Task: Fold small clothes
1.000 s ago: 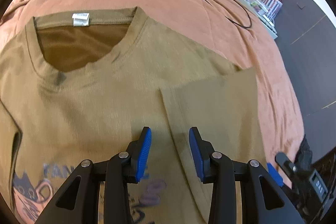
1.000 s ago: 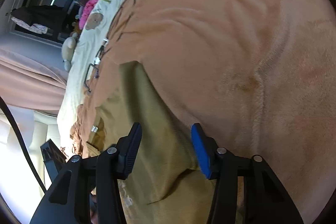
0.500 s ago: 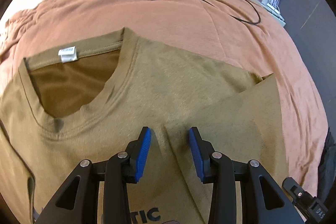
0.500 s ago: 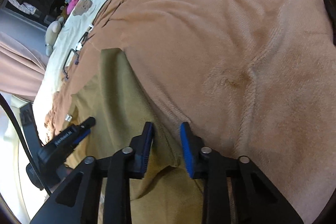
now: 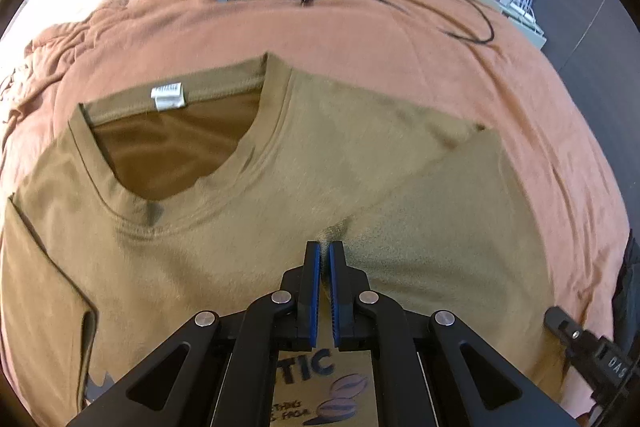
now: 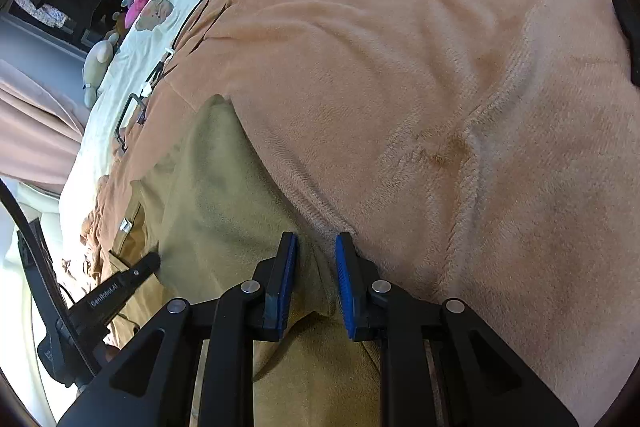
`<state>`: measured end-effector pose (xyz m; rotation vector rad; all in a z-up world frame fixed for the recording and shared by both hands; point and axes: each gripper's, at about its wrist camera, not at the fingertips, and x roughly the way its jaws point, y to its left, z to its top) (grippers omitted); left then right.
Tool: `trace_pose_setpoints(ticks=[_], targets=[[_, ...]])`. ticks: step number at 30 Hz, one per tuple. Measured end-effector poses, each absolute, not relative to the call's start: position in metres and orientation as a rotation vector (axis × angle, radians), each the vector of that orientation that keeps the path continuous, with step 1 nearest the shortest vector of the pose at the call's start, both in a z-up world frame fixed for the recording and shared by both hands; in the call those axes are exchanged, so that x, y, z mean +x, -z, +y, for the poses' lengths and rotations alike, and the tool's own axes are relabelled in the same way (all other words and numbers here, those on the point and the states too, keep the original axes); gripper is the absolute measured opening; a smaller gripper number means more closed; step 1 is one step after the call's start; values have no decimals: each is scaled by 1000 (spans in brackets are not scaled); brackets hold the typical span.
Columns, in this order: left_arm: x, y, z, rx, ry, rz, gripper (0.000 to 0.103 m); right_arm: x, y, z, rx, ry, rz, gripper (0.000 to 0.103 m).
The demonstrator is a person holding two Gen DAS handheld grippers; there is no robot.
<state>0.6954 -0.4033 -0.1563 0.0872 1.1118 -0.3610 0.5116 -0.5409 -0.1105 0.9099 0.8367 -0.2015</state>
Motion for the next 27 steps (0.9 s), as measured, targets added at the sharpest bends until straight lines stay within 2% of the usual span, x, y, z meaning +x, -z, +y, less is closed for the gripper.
trace_pose_setpoints(ticks=[9, 17, 27], targets=[[693, 161, -409, 159, 302, 1122, 5, 508, 109, -540, 866, 188, 856, 16], [693, 158, -395, 97, 287, 1147, 5, 497, 103, -523, 755, 212, 873, 16], [689, 138, -378, 54, 291, 1126, 5, 468, 100, -542, 876, 218, 825, 16]])
